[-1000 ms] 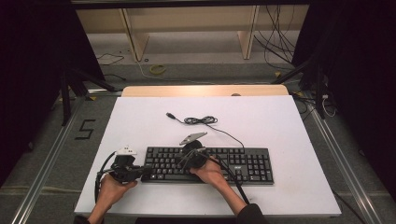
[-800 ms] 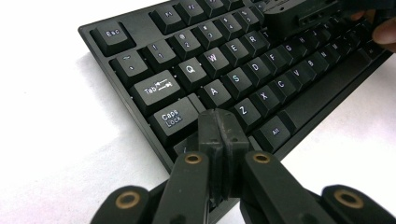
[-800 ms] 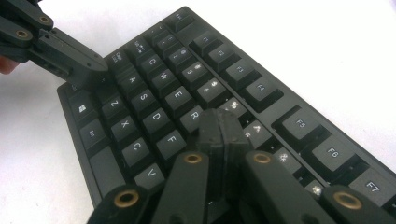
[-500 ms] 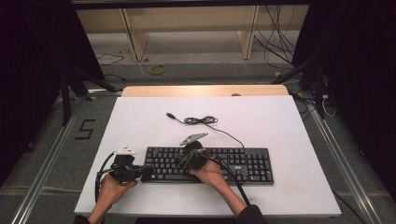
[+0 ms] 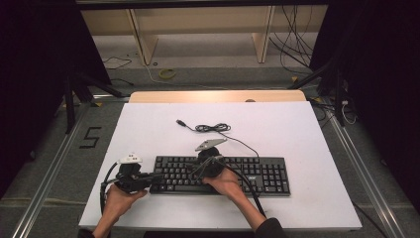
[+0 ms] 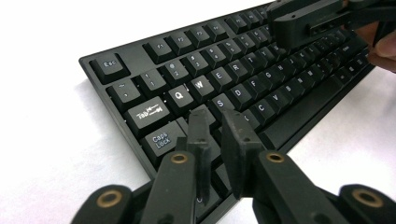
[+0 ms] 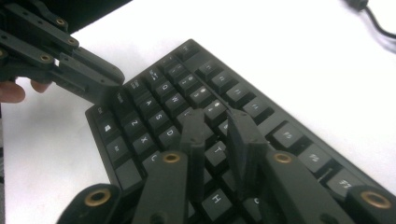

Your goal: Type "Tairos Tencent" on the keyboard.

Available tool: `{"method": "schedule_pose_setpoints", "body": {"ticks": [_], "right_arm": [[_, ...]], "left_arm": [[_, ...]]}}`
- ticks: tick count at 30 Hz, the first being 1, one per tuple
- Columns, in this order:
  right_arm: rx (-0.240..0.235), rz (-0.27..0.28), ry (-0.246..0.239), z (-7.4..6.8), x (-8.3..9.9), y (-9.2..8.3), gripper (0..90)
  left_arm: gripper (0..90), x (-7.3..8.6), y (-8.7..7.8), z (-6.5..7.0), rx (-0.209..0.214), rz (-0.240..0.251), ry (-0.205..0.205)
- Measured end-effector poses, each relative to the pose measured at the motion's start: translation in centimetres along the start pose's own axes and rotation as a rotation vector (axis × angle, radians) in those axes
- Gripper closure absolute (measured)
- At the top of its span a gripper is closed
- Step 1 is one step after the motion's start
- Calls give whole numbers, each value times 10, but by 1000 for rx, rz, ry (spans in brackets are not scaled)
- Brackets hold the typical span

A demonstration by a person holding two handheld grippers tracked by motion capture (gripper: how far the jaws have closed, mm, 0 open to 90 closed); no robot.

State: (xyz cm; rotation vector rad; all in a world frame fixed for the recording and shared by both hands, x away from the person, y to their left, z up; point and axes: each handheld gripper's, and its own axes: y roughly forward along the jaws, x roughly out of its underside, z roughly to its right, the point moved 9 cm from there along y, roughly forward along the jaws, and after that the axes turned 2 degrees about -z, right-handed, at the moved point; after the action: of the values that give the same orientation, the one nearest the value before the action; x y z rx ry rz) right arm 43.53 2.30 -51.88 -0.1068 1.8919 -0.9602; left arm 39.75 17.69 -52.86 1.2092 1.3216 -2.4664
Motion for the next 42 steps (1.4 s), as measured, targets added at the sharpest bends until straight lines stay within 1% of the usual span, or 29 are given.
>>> {"method": "schedule_pose_setpoints", "body": {"ticks": [5, 7, 10, 12, 13, 17, 19, 21, 25, 26, 31, 34, 35, 42], "right_arm": [[-3, 14, 9, 1, -1, -6, 706], [-4, 20, 7, 2, 0, -8, 675], [-13, 25, 17, 2, 1, -11, 633], [-18, 30, 28, 1, 1, -14, 607], [-21, 30, 32, 1, 2, -15, 600], [-23, 37, 35, 0, 4, -18, 556], [-26, 38, 40, -1, 6, -20, 519], [-17, 36, 47, 0, 8, -21, 481], [-23, 42, 49, -2, 10, -25, 443], [-25, 44, 49, -2, 11, -26, 435], [-33, 52, 47, -5, 15, -31, 414], [-34, 59, 48, -4, 17, -33, 406], [-37, 59, 52, -4, 17, -34, 404], [-39, 70, 44, -7, 19, -39, 387]], "left_arm": [[739, -2, 0, 2, 9, 11, 4], [697, -3, 1, 3, 10, 18, -1], [620, -5, 1, 4, 8, 24, -9], [573, -7, 1, 3, -2, 30, -12], [552, -8, 2, 3, -7, 34, -23], [485, -10, 2, 1, -22, 40, -32], [451, -12, 2, 1, -26, 48, -32], [423, -15, 2, 1, -24, 58, -35], [376, -18, 4, 1, -24, 60, -29], [368, -18, 4, 1, -23, 61, -32], [343, -22, 8, 3, -19, 60, -24], [339, -24, 10, 4, -16, 58, -25], [339, -25, 11, 4, -18, 56, -18], [344, -29, 15, 3, -13, 44, -12]]}}
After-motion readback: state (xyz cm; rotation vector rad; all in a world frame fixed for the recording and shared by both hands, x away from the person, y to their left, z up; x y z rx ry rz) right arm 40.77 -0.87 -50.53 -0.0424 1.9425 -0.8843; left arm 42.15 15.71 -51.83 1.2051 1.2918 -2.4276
